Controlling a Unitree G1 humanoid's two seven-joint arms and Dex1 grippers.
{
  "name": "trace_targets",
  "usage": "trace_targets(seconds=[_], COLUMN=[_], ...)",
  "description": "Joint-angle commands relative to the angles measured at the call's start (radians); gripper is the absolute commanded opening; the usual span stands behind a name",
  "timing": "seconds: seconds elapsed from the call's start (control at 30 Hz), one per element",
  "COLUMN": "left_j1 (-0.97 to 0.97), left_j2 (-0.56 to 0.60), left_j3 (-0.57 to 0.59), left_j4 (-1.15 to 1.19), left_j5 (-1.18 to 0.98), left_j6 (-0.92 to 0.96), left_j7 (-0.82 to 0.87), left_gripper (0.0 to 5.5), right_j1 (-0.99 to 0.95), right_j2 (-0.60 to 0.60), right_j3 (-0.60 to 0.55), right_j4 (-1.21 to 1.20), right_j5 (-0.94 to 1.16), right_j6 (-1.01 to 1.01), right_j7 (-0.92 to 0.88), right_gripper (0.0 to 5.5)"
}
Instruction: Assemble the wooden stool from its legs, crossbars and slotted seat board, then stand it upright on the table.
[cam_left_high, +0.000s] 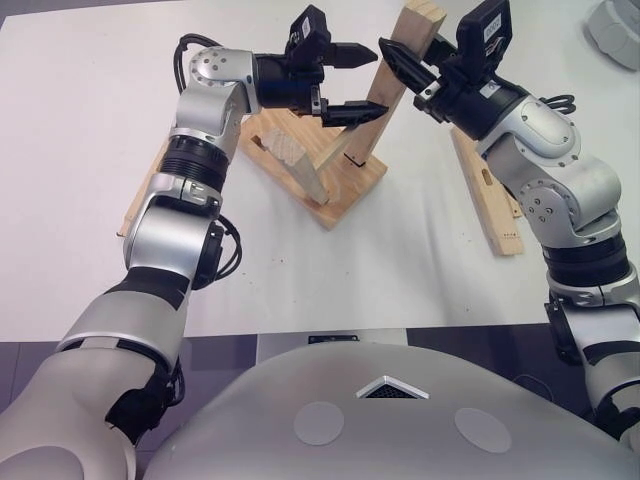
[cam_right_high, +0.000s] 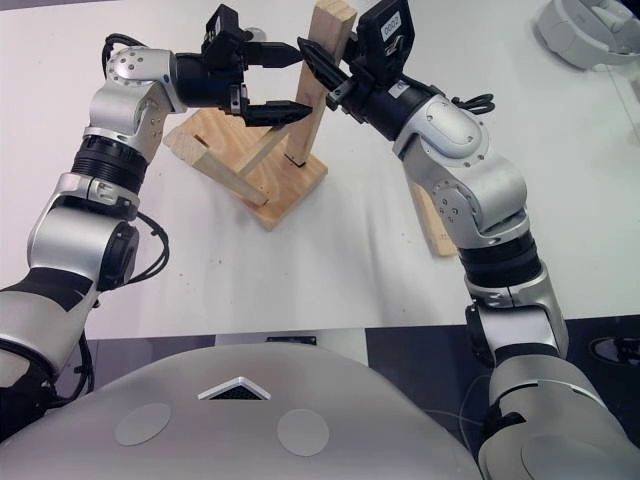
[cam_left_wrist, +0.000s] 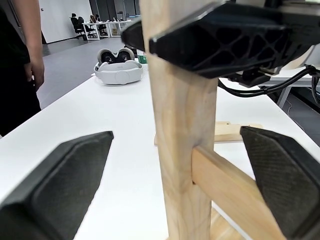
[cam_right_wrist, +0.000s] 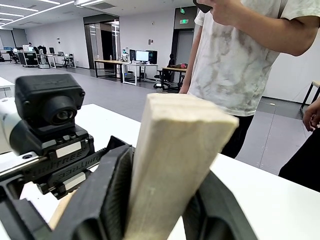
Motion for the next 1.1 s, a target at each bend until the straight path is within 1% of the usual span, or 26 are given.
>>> trace_targets(seconds=[0.03, 0.2, 0.3, 0.37, 0.47, 0.57, 0.67, 0.8, 0.87, 0.97, 1.0, 1.07, 1.1], left_j1=[0.053, 0.071, 0.076, 0.065, 0.060, 0.067, 0.104, 0.266, 0.373, 0.549, 0.595, 0.678, 0.716], left_j2=[0.050, 0.058, 0.057, 0.053, 0.076, 0.126, 0.162, 0.152, 0.121, 0.094, 0.089, 0.086, 0.085], left_j3=[-0.039, -0.042, -0.042, -0.004, 0.062, 0.140, 0.272, 0.373, 0.405, 0.432, 0.444, 0.446, 0.434], left_j4=[0.145, 0.206, 0.226, 0.171, -0.017, -0.165, -0.294, -0.510, -0.603, -0.682, -0.690, -0.700, -0.708], left_j5=[0.134, 0.140, 0.146, 0.092, -0.028, -0.096, -0.162, -0.192, -0.143, -0.006, 0.027, 0.095, 0.126], left_j6=[0.015, -0.012, -0.034, -0.005, 0.092, 0.147, 0.176, 0.193, 0.174, 0.169, 0.171, 0.162, 0.150], left_j7=[0.088, 0.112, 0.132, 0.101, 0.023, 0.031, 0.135, 0.300, 0.444, 0.697, 0.768, 0.870, 0.899], left_gripper=[4.65, 4.65, 4.65, 4.65, 4.65, 4.65, 4.65, 4.65, 4.65, 4.65, 4.65, 4.65, 4.65], right_j1=[0.087, 0.076, 0.082, 0.100, 0.146, 0.193, 0.265, 0.364, 0.401, 0.423, 0.429, 0.439, 0.438], right_j2=[-0.258, -0.297, -0.294, -0.266, -0.200, -0.150, -0.125, -0.093, -0.089, -0.071, -0.062, -0.036, -0.021], right_j3=[0.350, 0.385, 0.380, 0.347, 0.274, 0.201, 0.125, 0.034, 0.015, -0.011, -0.023, -0.061, -0.086], right_j4=[0.075, 0.082, 0.092, 0.105, 0.135, 0.157, 0.117, 0.040, 0.002, -0.057, -0.069, -0.085, -0.095], right_j5=[-0.542, -0.590, -0.562, -0.491, -0.334, -0.216, -0.126, 0.013, 0.046, 0.048, 0.041, 0.040, 0.046], right_j6=[0.119, 0.093, 0.097, 0.117, 0.148, 0.172, 0.198, 0.234, 0.231, 0.186, 0.164, 0.135, 0.134], right_j7=[0.047, 0.051, 0.048, 0.033, 0.017, -0.005, -0.056, -0.131, -0.136, -0.129, -0.132, -0.141, -0.144], right_gripper=[1.27, 1.27, 1.27, 1.27, 1.29, 1.29, 1.29, 1.29, 1.29, 1.29, 1.66, 2.04, 2.15])
